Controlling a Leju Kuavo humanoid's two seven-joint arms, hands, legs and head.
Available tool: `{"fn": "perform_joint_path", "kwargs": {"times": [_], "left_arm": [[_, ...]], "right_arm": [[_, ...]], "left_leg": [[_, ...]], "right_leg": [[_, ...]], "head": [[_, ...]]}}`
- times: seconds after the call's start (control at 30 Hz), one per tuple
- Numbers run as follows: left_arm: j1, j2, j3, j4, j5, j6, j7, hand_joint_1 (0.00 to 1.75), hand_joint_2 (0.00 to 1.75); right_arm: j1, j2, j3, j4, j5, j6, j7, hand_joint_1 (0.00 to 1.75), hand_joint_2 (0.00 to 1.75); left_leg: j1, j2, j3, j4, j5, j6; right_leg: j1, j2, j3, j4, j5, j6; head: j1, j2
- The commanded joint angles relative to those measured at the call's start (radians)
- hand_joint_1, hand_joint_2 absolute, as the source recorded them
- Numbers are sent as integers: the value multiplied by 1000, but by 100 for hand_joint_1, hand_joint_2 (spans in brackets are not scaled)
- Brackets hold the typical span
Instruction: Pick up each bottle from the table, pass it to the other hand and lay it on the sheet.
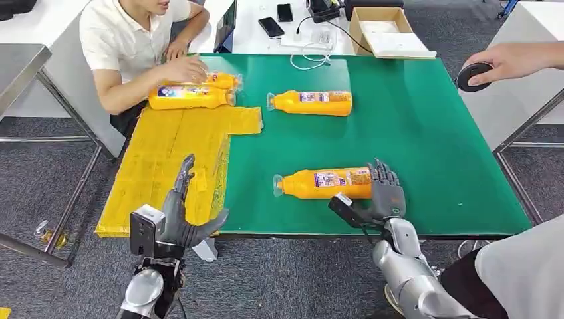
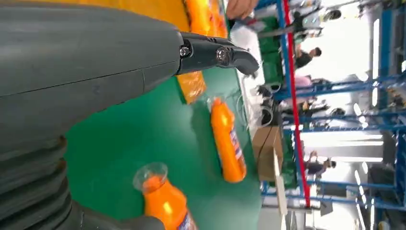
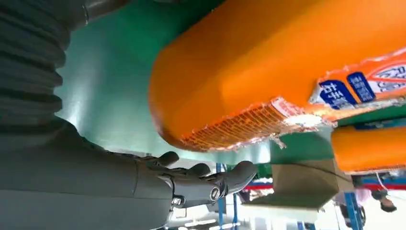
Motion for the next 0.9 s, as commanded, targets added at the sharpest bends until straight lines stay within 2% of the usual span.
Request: {"fn": "perform_joint_path", "kwargs": {"times": [0.03, 0.9], "left_arm": [[-85, 10, -37, 109, 21, -12, 9, 0, 175], [-118, 4, -38, 125, 46, -23, -2, 0, 175]], "right_arm": [[-46, -9, 86, 114, 39, 92, -4, 173, 175], [-65, -1, 85, 125, 24, 107, -13, 175, 175]], "left_leg": [[0, 0, 4, -1, 0, -1], [0, 3, 8, -1, 0, -1]], "right_leg": [[0, -1, 4, -1, 0, -2], [1, 0, 7, -1, 0, -2]], "head": [[0, 0], [0, 0]]}}
